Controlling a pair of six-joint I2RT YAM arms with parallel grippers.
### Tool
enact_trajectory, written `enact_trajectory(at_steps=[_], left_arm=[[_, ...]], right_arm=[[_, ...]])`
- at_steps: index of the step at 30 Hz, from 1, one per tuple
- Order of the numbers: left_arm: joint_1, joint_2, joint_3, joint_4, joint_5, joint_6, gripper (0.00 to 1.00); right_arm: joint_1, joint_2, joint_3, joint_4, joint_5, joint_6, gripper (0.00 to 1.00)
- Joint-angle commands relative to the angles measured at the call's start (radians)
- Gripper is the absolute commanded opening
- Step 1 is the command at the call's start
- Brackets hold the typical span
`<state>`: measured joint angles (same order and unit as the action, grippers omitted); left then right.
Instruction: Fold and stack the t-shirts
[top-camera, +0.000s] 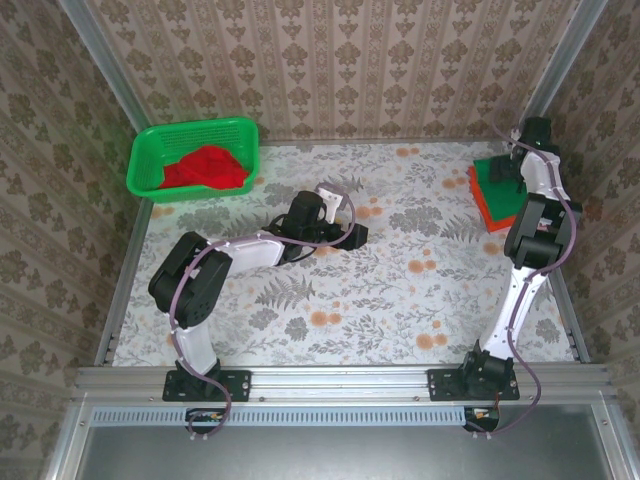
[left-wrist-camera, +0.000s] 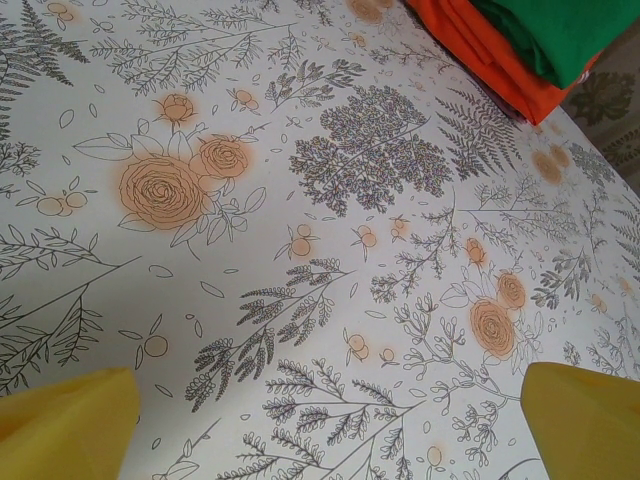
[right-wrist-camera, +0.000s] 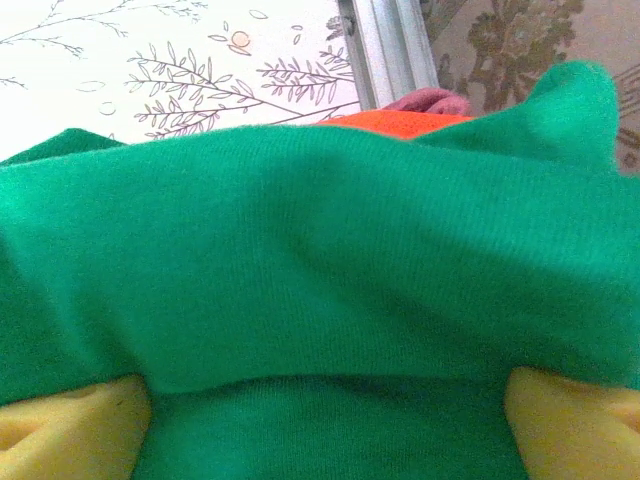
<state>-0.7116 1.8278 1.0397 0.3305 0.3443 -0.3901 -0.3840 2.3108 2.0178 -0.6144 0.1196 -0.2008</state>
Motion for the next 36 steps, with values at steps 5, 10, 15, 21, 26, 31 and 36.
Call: enact_trajectory(at_steps=[5,10,15,21,26,31,36], left_arm=[[0.008,0.002,-0.014,0.031,0.018,-0.021,1.0],[0.009,0.005,-0.015,0.039,0.021,-0.026,1.0],[0.011,0.009,-0.021,0.053,0.032,-0.037,1.0],[0.013,0.01,-0.022,0.062,0.036,-0.043,1.0],[0.012,0.007,-0.02,0.063,0.037,-0.042,1.0],[0.015,0.004,-0.021,0.064,0.035,-0.038,1.0],[0.016,-0.002,-0.017,0.064,0.035,-0.039,1.0]], right_arm=[[-0.031,0.093,-0.004,-0.184,-0.081,0.063,0.97],[-0.042,0.102,0.001,-0.276,-0.199,0.057,1.0],[-0.041,0.102,-0.039,-0.332,-0.359,0.038,0.99],[-0.043,0.073,-0.091,-0.348,-0.602,0.062,0.98],[-0.043,-0.011,-0.145,-0.255,-0.586,0.124,0.98],[-0.042,-0.076,-0.152,-0.206,-0.507,0.159,1.0],[-0.039,-0.217,-0.248,-0.068,-0.415,0.203,1.0]])
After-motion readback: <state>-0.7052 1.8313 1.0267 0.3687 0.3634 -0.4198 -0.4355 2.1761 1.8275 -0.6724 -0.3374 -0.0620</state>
